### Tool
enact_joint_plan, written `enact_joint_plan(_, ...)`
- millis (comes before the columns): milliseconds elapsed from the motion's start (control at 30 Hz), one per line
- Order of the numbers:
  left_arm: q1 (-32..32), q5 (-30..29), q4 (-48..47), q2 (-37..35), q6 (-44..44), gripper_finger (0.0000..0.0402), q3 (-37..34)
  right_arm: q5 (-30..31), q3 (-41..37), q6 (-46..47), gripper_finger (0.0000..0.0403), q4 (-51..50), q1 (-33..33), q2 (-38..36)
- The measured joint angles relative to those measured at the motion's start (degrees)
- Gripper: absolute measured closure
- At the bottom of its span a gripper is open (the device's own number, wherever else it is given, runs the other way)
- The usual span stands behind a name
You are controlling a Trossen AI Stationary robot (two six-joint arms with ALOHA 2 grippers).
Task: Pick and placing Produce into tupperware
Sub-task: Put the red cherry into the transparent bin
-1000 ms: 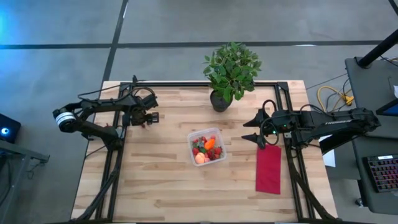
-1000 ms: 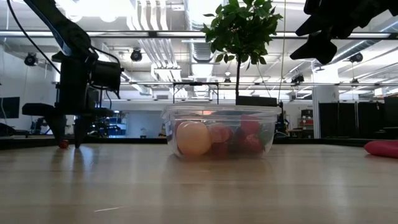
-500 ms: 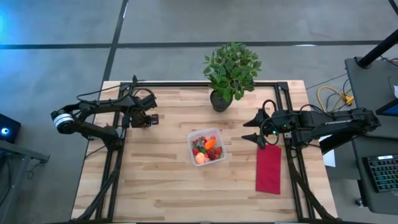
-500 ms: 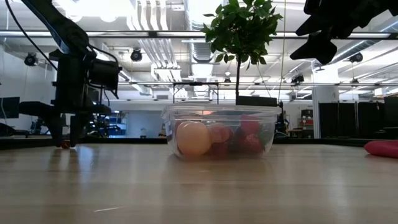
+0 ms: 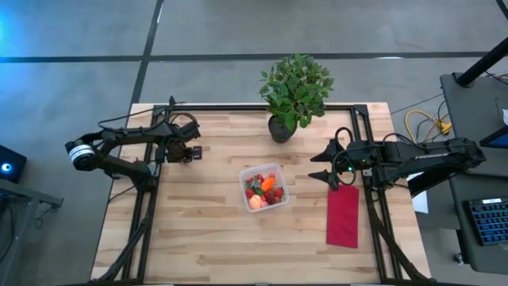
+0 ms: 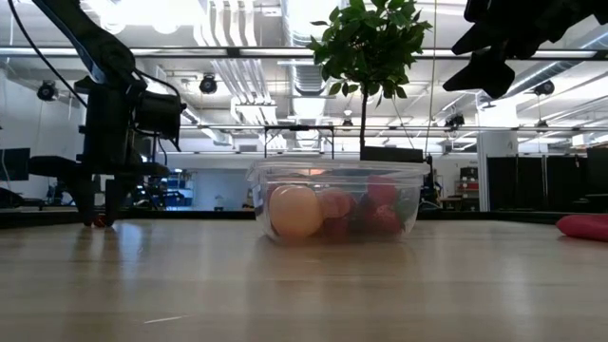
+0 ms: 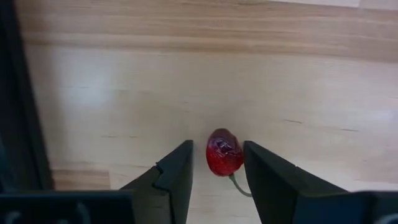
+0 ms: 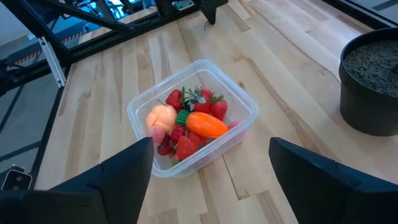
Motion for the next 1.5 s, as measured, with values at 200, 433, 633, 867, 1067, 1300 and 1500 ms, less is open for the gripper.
enact_joint_plan(200, 0.03, 0.04, -0.06, 0.00, 0.11, 0.0316, 0.07, -0.01, 0.01, 0.00, 0.0090, -0.01, 0.00, 0.00)
enact_joint_plan(433, 0.04, -0.02, -0.07, 0.00, -0.09, 0.0346, 0.20, -0.01, -0.01, -0.02, 0.0093, 0.00, -0.01, 0.00)
enact_joint_plan(633, -0.44, 5.99, 3.39, -0.07, -0.20, 0.0346, 0.52, 0.01, 0.01, 0.00, 0.0096, 0.01, 0.00, 0.00)
enact_joint_plan(867, -6.92, 20.99, 25.48, -1.35, 4.34, 0.0347, 2.97, 0.00, 0.00, -0.01, 0.0093, 0.01, -0.01, 0.00)
enact_joint_plan(1067, -18.02, 32.58, 57.87, -0.95, 4.69, 0.0347, 5.87, 0.01, 0.01, 0.00, 0.0099, -0.01, 0.00, 0.00)
enact_joint_plan(1300, -27.73, 22.01, 62.43, 4.22, 6.20, 0.0347, 11.60, -0.01, 0.01, -0.02, 0.0092, 0.01, 0.00, 0.00)
enact_joint_plan(1500, -31.61, 20.26, 58.54, 13.14, 4.39, 0.0347, 17.41, -0.01, -0.01, 0.00, 0.0096, -0.01, 0.00, 0.00)
